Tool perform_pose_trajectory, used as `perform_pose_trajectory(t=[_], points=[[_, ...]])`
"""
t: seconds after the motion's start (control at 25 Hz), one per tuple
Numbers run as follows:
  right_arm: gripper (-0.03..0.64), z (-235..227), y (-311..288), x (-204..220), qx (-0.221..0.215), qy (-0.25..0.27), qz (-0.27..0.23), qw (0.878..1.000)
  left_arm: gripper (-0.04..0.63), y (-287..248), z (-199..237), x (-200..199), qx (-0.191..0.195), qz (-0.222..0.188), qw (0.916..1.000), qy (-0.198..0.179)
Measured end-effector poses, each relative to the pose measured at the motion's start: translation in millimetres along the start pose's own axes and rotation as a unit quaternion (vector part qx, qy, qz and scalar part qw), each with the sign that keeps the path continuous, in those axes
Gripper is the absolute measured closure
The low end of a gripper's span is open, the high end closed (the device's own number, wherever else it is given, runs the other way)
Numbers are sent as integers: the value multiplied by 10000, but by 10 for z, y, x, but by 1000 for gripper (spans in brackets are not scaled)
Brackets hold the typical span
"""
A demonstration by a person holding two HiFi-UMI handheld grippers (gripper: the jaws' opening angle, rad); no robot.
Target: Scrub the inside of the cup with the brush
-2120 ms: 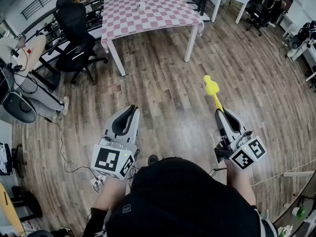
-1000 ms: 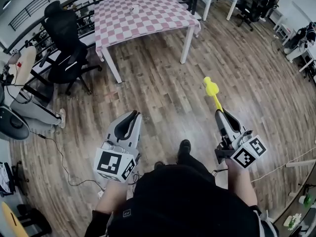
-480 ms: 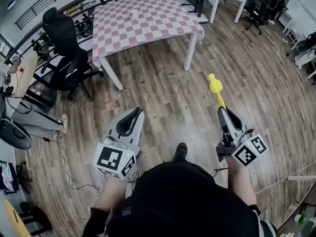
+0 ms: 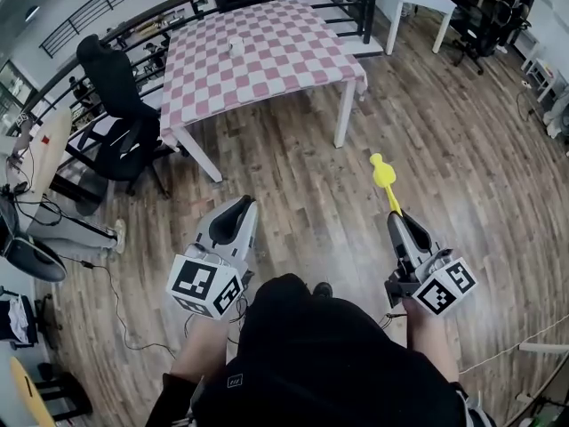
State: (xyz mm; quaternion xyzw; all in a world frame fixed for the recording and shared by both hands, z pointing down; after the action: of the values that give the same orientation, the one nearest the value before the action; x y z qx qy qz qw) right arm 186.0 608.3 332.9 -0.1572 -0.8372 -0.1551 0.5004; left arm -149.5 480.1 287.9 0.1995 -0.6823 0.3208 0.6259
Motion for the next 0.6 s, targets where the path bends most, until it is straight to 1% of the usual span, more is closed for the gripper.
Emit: perform_pose_trajectory(t=[0.16,0.28,0.48,0.6], points=[[574,-264,-193,-65,38,-67,55,10000,558,-351,104,1,3,24,10000,70],[574,-477,-439,-113,20,-57,186,9998,558,-641,253,39,-52,29,9998,172],[574,-920,-1089,-259,-141,34,423,9990,558,-1310,642,104,-241,13,9993,281],[574,-1251,-1552,-364,-206,117,563,9981,558,-1785,936,84,-274,-86,9987,410]])
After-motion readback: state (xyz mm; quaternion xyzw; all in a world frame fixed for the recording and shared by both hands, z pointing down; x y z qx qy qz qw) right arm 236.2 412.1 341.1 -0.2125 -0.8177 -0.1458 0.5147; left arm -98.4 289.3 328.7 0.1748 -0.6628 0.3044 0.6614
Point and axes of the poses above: the fingertips, and each gripper's own axes: y backward along the fingers, z to its left, x out of its underside, the point moved 10 cm from there along y, backward along the fingers, and after that the axes turned 7 degrees about -x, right-handed, at the moved point
